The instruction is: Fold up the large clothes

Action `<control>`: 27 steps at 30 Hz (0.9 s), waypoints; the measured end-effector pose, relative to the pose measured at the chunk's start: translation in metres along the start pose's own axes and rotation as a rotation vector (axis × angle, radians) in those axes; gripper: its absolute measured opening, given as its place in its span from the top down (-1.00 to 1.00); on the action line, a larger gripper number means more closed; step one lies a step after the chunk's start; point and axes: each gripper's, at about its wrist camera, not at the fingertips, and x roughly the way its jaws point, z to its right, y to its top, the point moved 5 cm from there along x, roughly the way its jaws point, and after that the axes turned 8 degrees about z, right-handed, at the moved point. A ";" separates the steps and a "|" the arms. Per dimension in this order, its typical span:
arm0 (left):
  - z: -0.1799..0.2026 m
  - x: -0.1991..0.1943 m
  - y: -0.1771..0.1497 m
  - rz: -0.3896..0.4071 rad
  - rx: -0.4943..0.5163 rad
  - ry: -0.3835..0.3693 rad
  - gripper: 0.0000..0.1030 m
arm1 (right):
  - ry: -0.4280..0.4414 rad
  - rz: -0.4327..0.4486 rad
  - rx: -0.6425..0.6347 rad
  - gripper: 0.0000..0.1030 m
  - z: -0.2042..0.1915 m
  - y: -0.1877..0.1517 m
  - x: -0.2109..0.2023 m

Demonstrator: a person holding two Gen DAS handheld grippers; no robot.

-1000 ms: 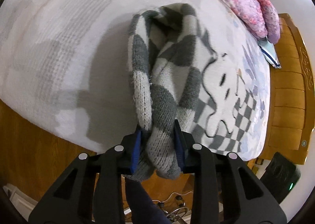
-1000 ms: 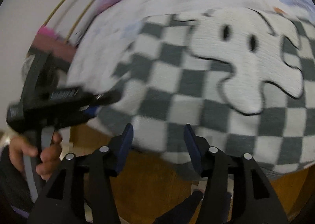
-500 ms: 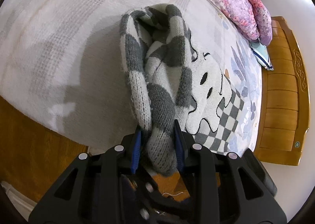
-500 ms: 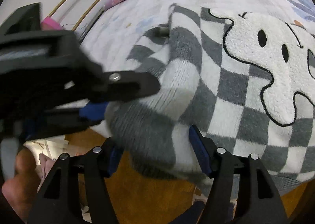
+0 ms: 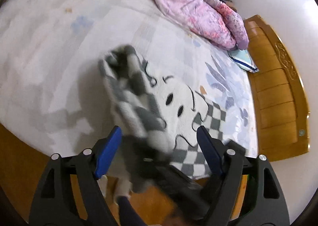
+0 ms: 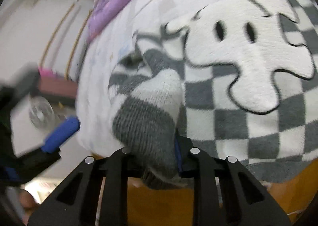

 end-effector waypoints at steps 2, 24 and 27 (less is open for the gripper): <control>0.002 -0.002 0.007 0.037 -0.005 0.030 -0.52 | 0.020 0.042 0.069 0.61 0.011 0.013 -0.016; 0.085 0.134 -0.089 -0.257 0.107 0.109 -0.56 | -0.157 0.438 0.547 0.67 0.247 0.077 -0.241; 0.086 0.149 -0.101 -0.298 0.100 0.124 -0.56 | -0.218 0.409 0.640 0.67 0.286 0.056 -0.240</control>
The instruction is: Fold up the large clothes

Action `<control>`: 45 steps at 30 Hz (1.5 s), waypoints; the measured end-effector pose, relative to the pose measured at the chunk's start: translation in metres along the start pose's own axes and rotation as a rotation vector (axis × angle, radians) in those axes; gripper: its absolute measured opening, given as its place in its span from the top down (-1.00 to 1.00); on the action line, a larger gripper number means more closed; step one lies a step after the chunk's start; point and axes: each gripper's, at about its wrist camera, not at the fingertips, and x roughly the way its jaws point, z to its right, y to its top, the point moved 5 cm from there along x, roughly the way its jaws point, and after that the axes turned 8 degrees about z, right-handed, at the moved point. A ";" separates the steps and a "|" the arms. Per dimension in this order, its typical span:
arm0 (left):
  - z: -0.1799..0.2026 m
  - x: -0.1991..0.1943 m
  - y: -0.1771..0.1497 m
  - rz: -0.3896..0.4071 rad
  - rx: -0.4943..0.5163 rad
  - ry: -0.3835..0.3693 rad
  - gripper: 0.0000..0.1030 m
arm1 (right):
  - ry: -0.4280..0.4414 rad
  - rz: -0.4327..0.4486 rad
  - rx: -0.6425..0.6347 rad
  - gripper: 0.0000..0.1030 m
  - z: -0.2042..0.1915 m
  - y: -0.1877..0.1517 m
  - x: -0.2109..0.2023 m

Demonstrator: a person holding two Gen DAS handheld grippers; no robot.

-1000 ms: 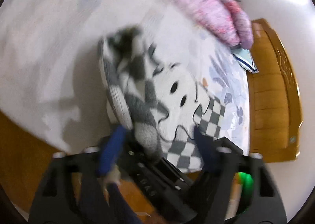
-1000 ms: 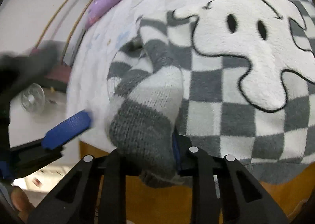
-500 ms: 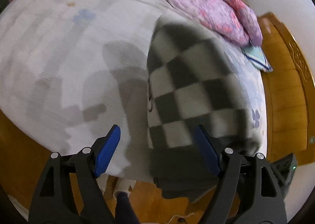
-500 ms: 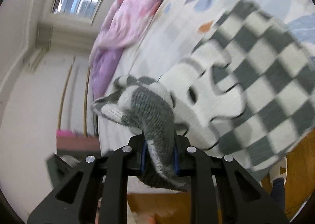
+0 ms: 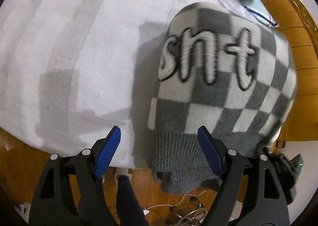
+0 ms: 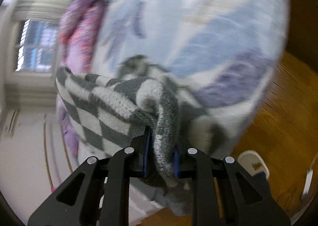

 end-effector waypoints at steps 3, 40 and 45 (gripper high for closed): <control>0.005 0.013 0.002 -0.022 0.022 0.027 -0.56 | -0.057 -0.055 0.033 0.59 0.032 0.001 0.024; 0.151 0.127 0.119 -0.066 0.283 0.111 -0.75 | -0.169 -0.260 -0.720 1.00 -0.137 0.072 0.182; 0.148 0.115 0.111 -0.034 0.304 0.072 -0.77 | -0.142 -0.251 -0.672 1.00 -0.135 0.069 0.164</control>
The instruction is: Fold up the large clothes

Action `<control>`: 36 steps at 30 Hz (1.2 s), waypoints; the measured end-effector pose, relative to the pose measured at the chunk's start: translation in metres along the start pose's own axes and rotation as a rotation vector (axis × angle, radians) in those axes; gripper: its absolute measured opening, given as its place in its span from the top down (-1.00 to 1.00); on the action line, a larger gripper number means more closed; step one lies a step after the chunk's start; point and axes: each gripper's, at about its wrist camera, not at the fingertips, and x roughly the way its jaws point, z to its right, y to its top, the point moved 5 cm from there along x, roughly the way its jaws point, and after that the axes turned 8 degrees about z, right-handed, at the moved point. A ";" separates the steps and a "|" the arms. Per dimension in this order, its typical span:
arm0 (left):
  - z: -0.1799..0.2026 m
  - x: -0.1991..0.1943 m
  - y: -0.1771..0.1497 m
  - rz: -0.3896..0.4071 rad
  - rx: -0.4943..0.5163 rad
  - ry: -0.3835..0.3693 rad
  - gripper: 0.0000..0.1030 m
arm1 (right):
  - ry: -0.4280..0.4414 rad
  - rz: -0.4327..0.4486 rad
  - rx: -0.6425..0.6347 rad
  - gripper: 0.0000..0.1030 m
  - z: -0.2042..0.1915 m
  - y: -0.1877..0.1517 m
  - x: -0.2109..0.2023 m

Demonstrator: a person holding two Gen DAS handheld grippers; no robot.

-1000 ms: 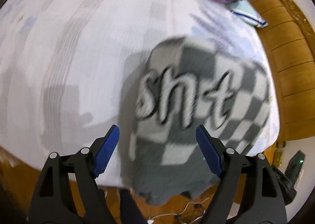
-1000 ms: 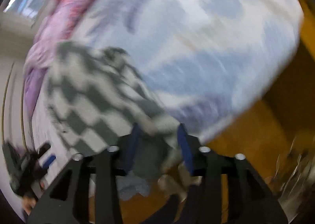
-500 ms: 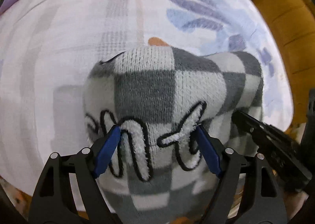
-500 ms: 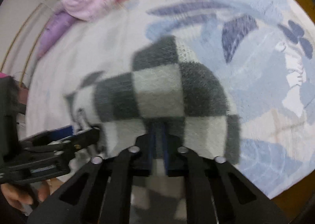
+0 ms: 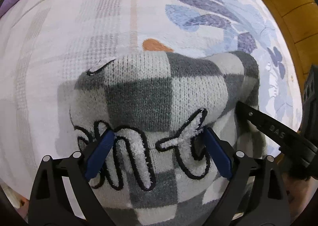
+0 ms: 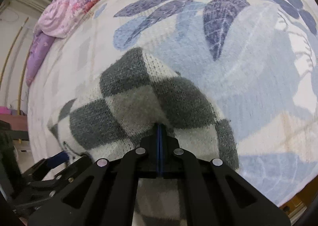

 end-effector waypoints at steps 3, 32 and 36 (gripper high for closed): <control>-0.008 -0.025 -0.015 0.052 -0.020 -0.062 -0.77 | 0.007 0.001 0.005 1.00 -0.001 -0.023 -0.024; -0.049 0.008 -0.187 -0.122 -0.360 -0.267 -0.10 | 0.032 0.094 0.118 0.56 0.042 -0.122 -0.070; -0.038 -0.011 -0.173 -0.112 -0.313 -0.303 0.44 | 0.054 0.145 0.233 -0.35 0.055 -0.137 -0.096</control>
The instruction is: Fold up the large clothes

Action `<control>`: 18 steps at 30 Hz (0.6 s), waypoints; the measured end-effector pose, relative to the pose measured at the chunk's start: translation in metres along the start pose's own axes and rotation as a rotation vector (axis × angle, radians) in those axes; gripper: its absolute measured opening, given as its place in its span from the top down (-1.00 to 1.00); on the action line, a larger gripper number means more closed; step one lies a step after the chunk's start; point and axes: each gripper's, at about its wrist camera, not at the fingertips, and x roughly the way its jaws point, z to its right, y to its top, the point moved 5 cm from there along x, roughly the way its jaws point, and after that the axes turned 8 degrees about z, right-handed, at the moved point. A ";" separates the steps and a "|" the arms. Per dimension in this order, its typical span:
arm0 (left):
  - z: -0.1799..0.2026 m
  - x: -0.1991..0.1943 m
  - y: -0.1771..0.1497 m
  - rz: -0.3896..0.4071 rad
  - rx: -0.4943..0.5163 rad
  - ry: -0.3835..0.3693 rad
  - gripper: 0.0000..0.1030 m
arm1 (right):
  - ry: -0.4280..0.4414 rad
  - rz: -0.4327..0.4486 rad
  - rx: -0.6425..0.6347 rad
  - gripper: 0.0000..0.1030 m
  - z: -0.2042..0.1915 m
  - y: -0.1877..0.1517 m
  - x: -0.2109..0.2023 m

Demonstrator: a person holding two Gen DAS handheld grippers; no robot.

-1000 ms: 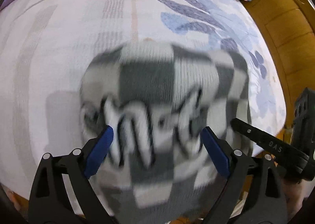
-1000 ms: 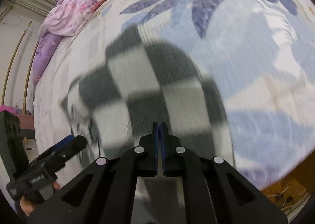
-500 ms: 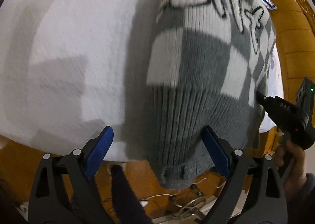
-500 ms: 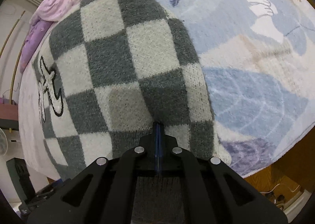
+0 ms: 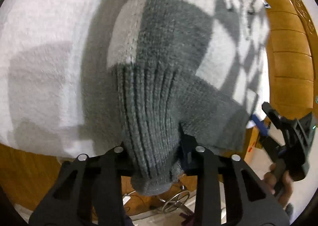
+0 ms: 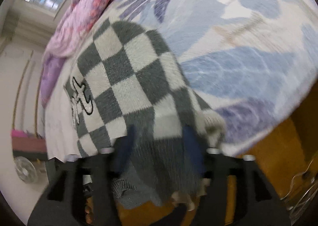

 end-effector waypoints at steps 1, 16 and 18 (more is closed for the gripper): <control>0.004 -0.005 0.002 0.002 0.006 -0.007 0.45 | -0.027 0.001 0.021 -0.42 0.006 -0.003 -0.003; 0.038 -0.065 0.029 -0.011 0.024 -0.128 0.46 | 0.221 -0.092 0.685 -0.62 0.073 -0.053 0.034; 0.039 -0.071 0.022 -0.010 0.033 -0.137 0.46 | 0.267 -0.082 0.739 -0.64 0.078 -0.056 0.035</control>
